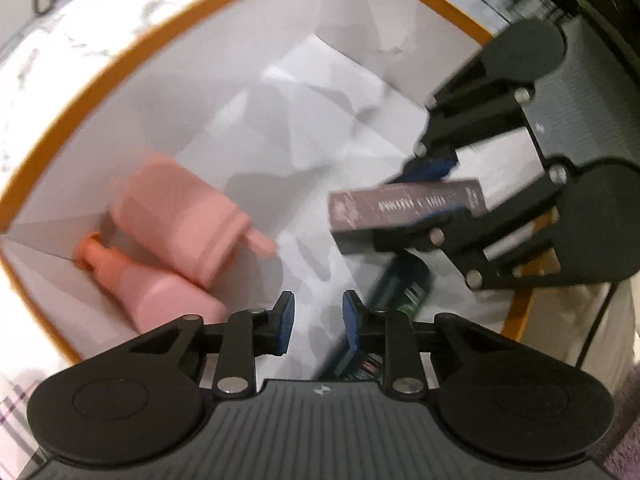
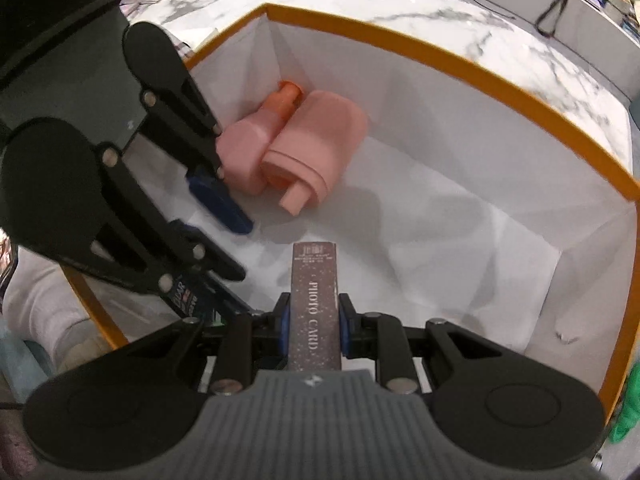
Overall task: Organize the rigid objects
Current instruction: 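Lower the black bottle with the left tool while the right lowers the PHOTO CARD box into the box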
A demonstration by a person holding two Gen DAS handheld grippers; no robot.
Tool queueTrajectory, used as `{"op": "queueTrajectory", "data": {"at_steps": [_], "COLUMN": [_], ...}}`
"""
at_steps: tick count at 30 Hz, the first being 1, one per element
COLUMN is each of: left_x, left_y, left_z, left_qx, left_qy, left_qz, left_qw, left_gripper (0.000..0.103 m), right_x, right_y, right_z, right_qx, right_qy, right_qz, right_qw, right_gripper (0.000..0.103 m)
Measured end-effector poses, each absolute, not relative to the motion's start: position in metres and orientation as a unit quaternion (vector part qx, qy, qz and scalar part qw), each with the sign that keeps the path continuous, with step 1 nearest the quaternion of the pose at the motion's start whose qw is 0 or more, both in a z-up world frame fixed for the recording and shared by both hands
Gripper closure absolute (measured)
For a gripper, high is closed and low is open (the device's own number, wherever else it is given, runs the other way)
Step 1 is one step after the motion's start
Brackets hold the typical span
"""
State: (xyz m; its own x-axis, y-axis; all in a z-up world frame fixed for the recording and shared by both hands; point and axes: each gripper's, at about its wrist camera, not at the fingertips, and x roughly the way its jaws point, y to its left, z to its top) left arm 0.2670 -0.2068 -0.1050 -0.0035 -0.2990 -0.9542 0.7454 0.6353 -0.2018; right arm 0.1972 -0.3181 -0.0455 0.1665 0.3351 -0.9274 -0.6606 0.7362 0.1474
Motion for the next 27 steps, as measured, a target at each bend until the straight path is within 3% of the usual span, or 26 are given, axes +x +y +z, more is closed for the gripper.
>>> {"op": "queueTrajectory", "data": {"at_steps": [12, 20, 24, 27], "left_x": [0.261, 0.256, 0.254, 0.253], "left_y": [-0.190, -0.181, -0.184, -0.181], "left_z": [-0.072, -0.072, -0.075, -0.072], "left_qx": [0.166, 0.171, 0.178, 0.178], "left_qy": [0.537, 0.517, 0.510, 0.508], "left_qz": [-0.317, -0.311, -0.312, -0.312], "left_qw": [0.764, 0.779, 0.781, 0.783], "left_gripper": [0.074, 0.073, 0.071, 0.070], "right_x": [0.200, 0.219, 0.222, 0.224], "right_y": [-0.273, -0.258, -0.260, -0.266], "right_z": [-0.051, -0.055, -0.057, -0.055], "right_qx": [-0.260, -0.230, -0.251, -0.254], "right_qy": [0.497, 0.505, 0.514, 0.519], "right_qz": [0.454, 0.519, 0.489, 0.461], "right_qw": [0.692, 0.650, 0.659, 0.674], "right_gripper": [0.081, 0.080, 0.070, 0.056]}}
